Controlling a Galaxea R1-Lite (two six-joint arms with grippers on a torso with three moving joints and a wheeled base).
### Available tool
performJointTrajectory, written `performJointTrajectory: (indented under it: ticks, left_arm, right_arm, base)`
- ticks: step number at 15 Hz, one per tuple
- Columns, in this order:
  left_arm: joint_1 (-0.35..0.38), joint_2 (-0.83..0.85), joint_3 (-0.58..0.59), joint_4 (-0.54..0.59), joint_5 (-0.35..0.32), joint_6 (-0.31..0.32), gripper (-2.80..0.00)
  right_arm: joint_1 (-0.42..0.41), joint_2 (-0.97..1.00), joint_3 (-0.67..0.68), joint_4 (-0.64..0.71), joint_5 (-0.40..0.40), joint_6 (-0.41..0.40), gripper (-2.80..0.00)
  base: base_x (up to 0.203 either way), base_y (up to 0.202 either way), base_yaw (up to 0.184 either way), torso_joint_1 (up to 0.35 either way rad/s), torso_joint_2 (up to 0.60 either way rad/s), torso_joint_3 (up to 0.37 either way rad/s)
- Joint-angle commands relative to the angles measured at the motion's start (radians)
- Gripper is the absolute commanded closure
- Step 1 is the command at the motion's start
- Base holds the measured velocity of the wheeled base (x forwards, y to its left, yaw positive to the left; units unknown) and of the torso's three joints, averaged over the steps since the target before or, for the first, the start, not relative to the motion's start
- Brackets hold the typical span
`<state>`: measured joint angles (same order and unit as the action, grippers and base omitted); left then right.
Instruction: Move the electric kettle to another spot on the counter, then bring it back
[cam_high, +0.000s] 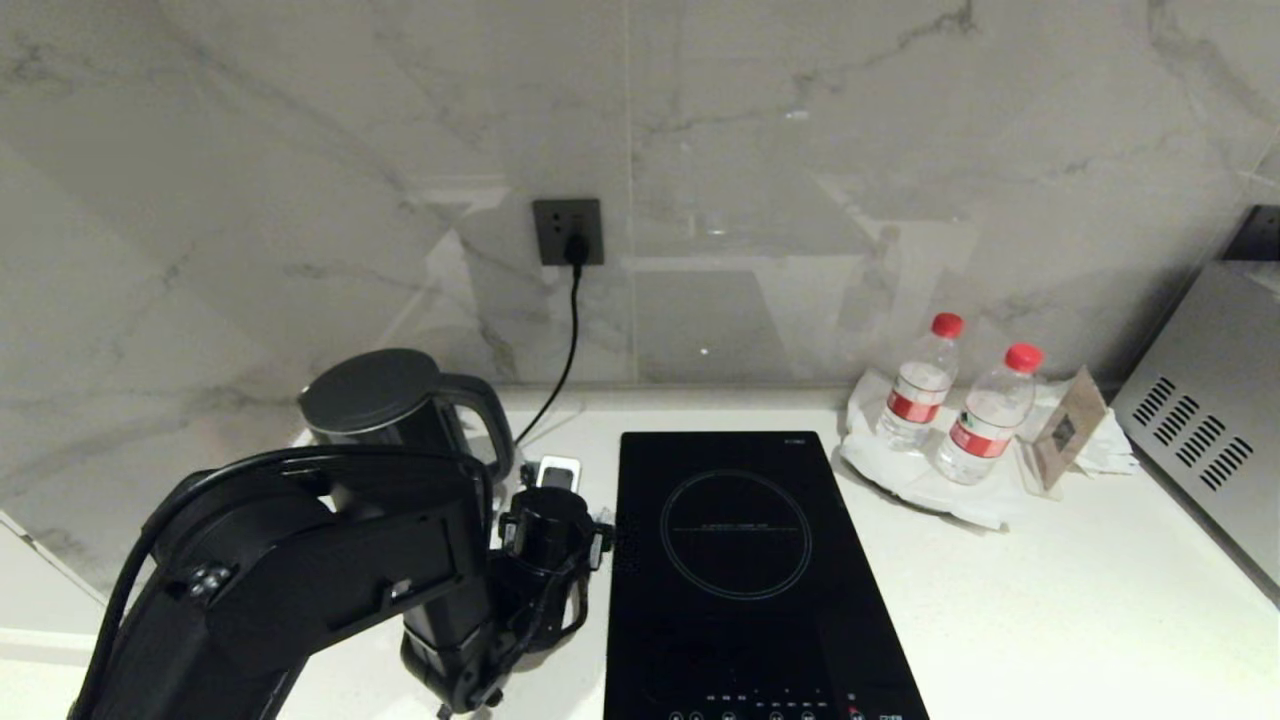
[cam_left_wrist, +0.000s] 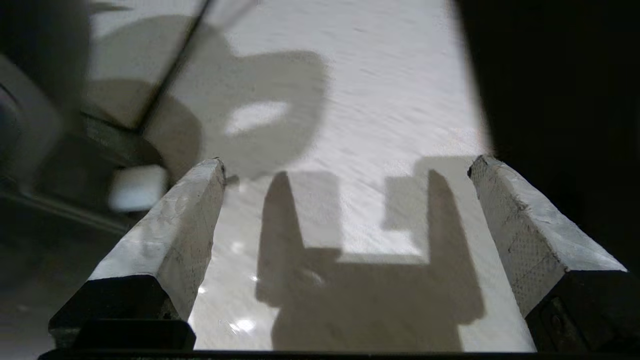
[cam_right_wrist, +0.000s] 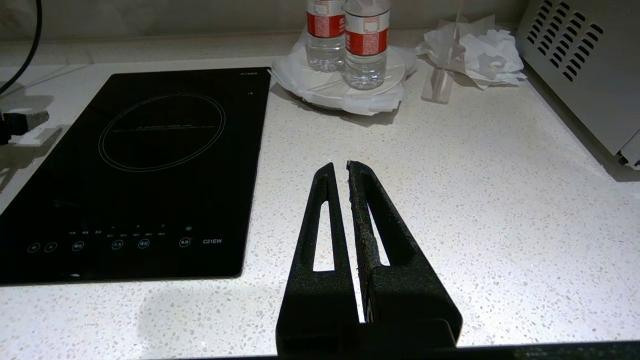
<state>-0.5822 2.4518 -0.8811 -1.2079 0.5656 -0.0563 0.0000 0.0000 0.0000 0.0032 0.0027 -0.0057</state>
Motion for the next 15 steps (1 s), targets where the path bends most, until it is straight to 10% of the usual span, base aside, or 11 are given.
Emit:
performJointTrajectory:
  ticks: [1,15]
  left_arm:
    - [0.046,0.045,-0.044,-0.007,0.031,0.008,-2.80]
    - [0.079,0.053,-0.024,-0.017,0.033,0.006,-2.80]
  right_arm:
    - [0.000,0.002,0.000,0.000,0.000,0.000,0.00]
    - [0.000,0.000,0.000,0.000,0.000,0.000,0.00]
  base:
    - [0.000,0.000,0.000,0.000,0.00,0.000]
    - [0.000,0.000,0.000,0.000,0.00,0.000]
